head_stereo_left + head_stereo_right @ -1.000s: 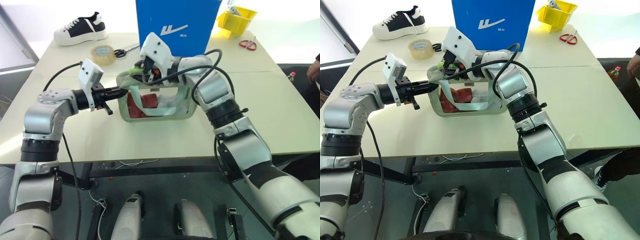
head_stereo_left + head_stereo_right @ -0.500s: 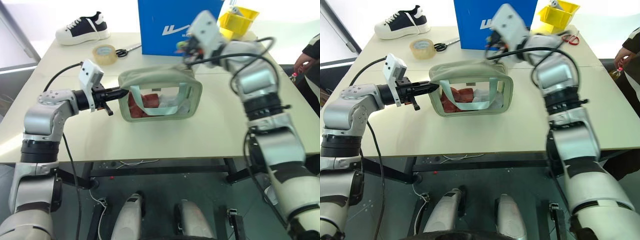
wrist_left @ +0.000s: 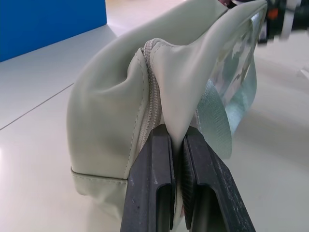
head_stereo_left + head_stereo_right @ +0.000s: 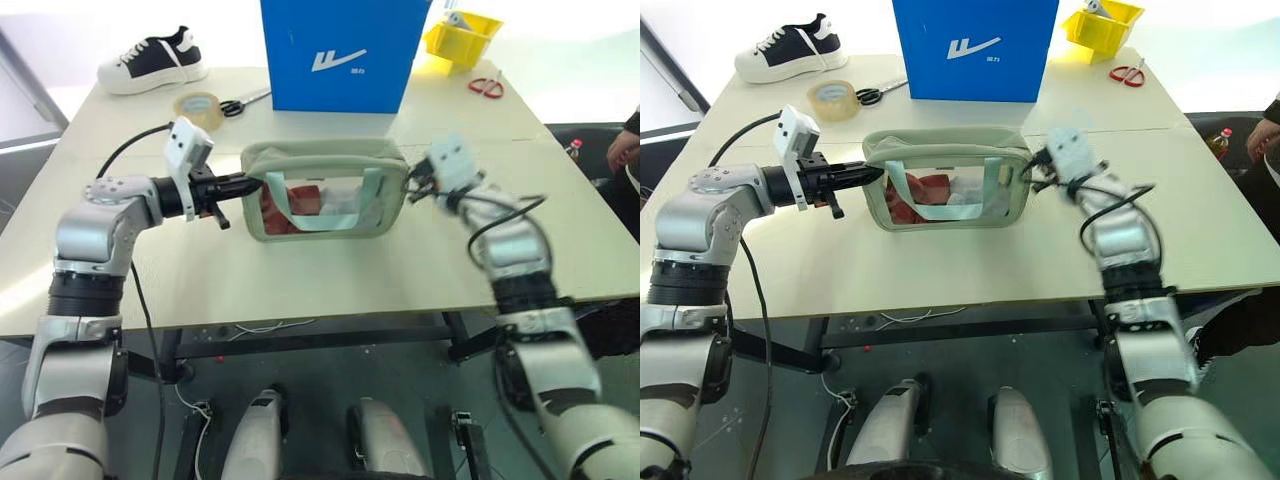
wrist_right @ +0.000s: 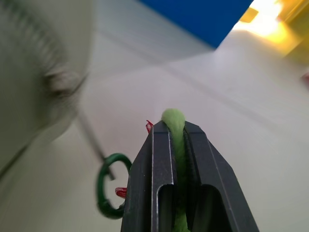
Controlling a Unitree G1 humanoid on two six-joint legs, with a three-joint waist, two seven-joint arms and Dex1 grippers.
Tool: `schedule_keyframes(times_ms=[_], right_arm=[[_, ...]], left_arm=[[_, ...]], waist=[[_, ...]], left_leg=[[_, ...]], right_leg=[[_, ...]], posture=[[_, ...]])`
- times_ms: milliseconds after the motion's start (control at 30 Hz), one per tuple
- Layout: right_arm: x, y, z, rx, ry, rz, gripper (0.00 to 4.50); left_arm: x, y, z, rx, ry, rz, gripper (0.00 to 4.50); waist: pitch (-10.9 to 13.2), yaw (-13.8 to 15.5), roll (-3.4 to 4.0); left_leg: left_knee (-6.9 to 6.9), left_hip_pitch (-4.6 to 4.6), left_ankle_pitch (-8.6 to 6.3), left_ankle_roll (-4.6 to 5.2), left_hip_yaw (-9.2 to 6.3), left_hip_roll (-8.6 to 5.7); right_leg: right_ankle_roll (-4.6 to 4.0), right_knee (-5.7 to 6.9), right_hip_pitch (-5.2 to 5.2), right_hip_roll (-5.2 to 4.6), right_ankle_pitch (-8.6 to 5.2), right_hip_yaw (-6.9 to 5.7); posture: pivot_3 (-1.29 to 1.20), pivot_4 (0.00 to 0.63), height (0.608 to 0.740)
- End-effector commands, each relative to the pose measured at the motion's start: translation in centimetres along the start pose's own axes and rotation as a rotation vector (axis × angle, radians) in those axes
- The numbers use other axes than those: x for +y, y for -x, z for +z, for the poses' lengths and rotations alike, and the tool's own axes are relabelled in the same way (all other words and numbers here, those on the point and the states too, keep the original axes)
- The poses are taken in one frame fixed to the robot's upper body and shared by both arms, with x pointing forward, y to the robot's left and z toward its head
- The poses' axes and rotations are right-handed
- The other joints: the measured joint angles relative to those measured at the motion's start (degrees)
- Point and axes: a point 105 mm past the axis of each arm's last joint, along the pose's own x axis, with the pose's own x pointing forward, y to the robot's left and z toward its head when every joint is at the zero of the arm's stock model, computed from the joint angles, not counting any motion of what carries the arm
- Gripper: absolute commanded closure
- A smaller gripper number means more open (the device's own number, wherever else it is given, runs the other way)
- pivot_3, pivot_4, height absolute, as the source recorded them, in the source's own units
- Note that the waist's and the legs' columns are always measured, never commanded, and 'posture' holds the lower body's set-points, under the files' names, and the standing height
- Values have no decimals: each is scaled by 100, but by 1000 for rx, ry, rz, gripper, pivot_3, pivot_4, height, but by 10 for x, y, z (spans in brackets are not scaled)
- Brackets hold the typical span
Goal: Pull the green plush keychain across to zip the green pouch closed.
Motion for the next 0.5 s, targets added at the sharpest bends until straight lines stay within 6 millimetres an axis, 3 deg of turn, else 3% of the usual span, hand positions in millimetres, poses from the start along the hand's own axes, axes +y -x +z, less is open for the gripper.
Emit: schedule_keyframes(times_ms=[33, 167, 333, 433, 500], right_arm=[[17, -4, 6, -28, -80, 21, 4459], [35, -9, -6, 7, -107, 63, 4459], [24, -10, 4, -21, -111, 59, 4459], [18, -4, 25, -89, -144, 125, 3362], [6, 3, 39, -125, -142, 153, 2336]], left_arm=[[5, 6, 18, -33, -60, 21, 4500], [6, 9, 17, -31, -60, 30, 4500], [6, 11, 14, -31, -59, 40, 4500], [5, 12, 14, -33, -59, 44, 4500], [5, 12, 13, -33, -59, 46, 4500]], waist=[[1, -15, 2], [-1, -12, 0], [-1, -18, 0], [-1, -11, 0], [0, -6, 1]], left_leg=[[0, 1, 0, 0, 0, 0], [0, 1, 0, 0, -3, 1], [0, 5, 0, -1, -3, 2], [0, 4, -1, -1, -2, 2], [0, 3, -1, -1, -2, 2]], right_leg=[[0, 1, 0, 0, 0, 0], [0, -1, 2, 2, 0, -1], [0, 0, 3, 3, 0, -1], [0, 0, 2, 3, 0, 0], [0, 0, 2, 2, 0, 0]], posture=[[0, 150, 740], [0, 150, 740], [0, 150, 740], [0, 150, 740], [0, 150, 740]])
